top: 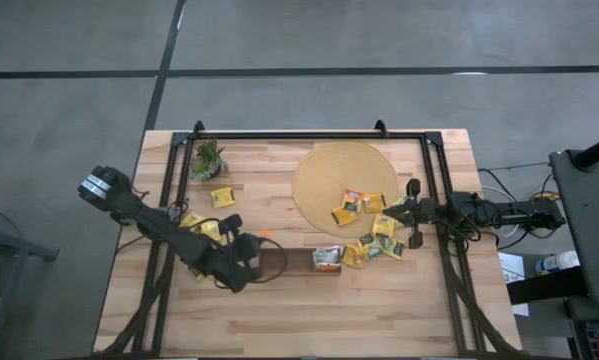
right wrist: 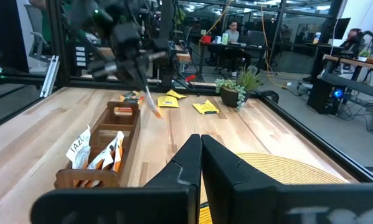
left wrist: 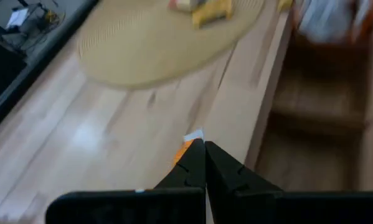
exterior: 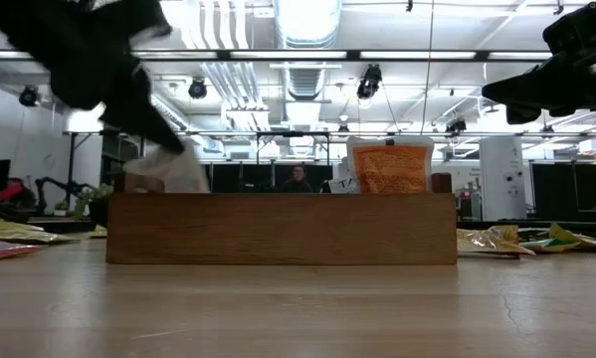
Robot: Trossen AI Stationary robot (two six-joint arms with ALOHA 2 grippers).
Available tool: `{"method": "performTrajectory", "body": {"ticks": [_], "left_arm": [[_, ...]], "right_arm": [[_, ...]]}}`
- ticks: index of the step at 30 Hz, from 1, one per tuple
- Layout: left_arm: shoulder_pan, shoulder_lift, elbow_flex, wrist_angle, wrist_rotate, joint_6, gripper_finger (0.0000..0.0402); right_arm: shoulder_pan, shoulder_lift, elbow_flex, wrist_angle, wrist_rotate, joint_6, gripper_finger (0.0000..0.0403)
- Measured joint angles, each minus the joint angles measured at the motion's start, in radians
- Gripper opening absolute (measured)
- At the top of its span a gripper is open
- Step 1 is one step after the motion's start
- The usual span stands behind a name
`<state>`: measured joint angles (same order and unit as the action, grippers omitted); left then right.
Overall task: Pick & Place Tea
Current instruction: Put the white tea bag into the right section of the wooden organizer
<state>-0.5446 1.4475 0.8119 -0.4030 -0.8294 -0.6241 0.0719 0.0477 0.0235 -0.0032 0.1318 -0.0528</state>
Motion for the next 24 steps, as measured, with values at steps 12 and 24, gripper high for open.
{"method": "performTrajectory", "body": {"ticks": [12,24], "left_arm": [[-0.025,0.067,0.177,0.129,0.037,0.053,0.0000],[-0.026,0.256,0.372,0.414,0.324,0.299,0.0000]], "right_arm": [[0.000,0.000,0.000,0.000,0.000,0.000,0.0009],[0.000,0.000,0.000,0.000,0.000,0.000,0.0009]]}}
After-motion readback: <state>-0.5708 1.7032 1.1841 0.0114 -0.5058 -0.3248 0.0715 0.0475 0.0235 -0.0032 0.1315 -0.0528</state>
